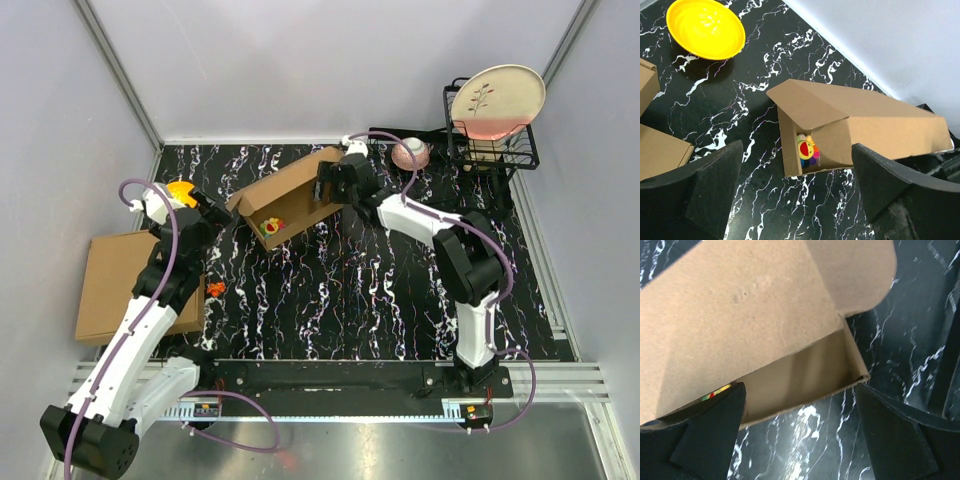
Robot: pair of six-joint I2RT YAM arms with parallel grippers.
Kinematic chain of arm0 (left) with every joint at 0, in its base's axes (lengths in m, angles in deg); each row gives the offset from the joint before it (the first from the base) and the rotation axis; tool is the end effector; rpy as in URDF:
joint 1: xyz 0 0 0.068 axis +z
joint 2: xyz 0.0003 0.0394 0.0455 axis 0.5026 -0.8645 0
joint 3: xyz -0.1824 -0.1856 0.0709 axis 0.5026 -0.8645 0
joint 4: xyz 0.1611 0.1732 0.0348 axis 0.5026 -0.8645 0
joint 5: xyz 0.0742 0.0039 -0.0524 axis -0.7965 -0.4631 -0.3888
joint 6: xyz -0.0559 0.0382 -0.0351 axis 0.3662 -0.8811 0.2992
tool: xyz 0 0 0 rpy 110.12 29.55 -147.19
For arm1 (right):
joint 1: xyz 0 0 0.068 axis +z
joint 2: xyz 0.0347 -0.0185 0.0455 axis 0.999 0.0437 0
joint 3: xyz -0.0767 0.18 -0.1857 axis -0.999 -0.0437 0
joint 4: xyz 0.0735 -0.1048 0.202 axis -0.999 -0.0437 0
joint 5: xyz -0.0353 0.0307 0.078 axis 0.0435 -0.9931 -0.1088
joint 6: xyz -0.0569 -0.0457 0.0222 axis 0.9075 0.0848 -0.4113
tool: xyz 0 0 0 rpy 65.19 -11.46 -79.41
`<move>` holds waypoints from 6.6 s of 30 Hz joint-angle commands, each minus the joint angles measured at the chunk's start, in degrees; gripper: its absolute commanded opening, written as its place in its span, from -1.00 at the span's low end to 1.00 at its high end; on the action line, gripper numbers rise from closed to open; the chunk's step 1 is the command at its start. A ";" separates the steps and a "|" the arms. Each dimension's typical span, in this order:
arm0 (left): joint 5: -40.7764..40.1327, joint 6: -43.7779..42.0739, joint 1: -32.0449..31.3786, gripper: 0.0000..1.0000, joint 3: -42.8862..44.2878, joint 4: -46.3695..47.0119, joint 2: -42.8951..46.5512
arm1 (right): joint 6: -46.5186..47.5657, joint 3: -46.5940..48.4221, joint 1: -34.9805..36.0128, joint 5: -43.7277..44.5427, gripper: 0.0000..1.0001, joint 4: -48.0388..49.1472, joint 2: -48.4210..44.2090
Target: Fold the paper box
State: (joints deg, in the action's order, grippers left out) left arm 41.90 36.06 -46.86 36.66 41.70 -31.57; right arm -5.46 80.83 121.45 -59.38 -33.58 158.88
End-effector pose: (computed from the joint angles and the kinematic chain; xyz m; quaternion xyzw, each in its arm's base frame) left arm 0.1891 -0.0239 0.3148 -0.3217 0.7404 -0.0967 0.5822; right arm 0.3906 0.2547 0.2243 -0.0397 0.8549 0.2129 0.4714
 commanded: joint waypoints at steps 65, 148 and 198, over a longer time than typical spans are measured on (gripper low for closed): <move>4.27 -7.10 -0.28 0.94 -5.72 3.51 7.78 | -52.26 3.71 -8.38 -32.10 0.88 54.80 18.86; -14.78 5.13 -49.85 0.78 -37.97 35.55 13.77 | -52.69 -40.58 3.75 10.97 -1.00 14.90 -51.00; -9.35 1.25 -44.48 -0.52 -21.81 27.62 -27.12 | -45.77 -34.96 3.75 8.24 0.09 10.08 -53.20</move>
State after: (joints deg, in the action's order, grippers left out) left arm 31.32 39.45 -91.34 14.49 80.86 -61.49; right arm -55.12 41.07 124.99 -51.54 -23.48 106.01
